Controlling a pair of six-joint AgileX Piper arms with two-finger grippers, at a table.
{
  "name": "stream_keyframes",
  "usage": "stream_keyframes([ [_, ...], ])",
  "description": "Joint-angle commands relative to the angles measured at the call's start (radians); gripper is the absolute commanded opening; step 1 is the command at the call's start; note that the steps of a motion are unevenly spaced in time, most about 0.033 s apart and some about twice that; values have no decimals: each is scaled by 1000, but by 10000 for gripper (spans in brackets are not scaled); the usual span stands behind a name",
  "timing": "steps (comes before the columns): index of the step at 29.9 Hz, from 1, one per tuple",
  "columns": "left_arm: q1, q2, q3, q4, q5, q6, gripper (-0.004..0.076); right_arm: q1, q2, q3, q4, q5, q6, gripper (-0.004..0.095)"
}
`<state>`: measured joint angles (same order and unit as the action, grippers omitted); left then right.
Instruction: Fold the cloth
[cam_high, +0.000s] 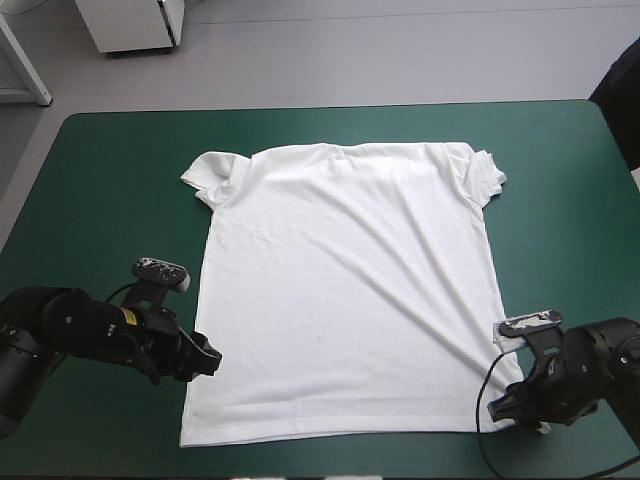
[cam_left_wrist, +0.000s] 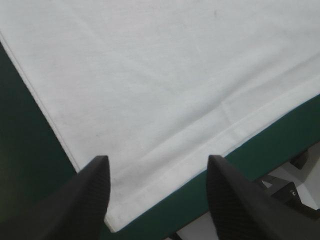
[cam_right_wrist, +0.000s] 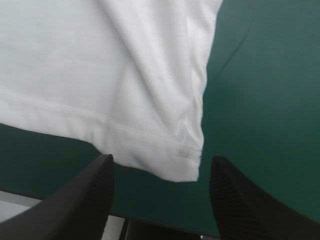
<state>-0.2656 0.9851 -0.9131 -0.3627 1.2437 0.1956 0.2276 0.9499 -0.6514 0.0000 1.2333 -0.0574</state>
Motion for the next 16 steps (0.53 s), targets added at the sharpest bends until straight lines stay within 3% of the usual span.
stream_keyframes([
  [1, -1, -13, -23, -40, 44, 10, 422, 1, -12, -9, -31, 17, -1, 543],
  [8, -1, -13, -23, -43, 44, 16, 422, 1, 46, -9, -38, 11, -1, 543],
  [16, -1, -13, -23, -46, 44, 16, 422, 1, 144, -9, -49, -96, -1, 542],
])
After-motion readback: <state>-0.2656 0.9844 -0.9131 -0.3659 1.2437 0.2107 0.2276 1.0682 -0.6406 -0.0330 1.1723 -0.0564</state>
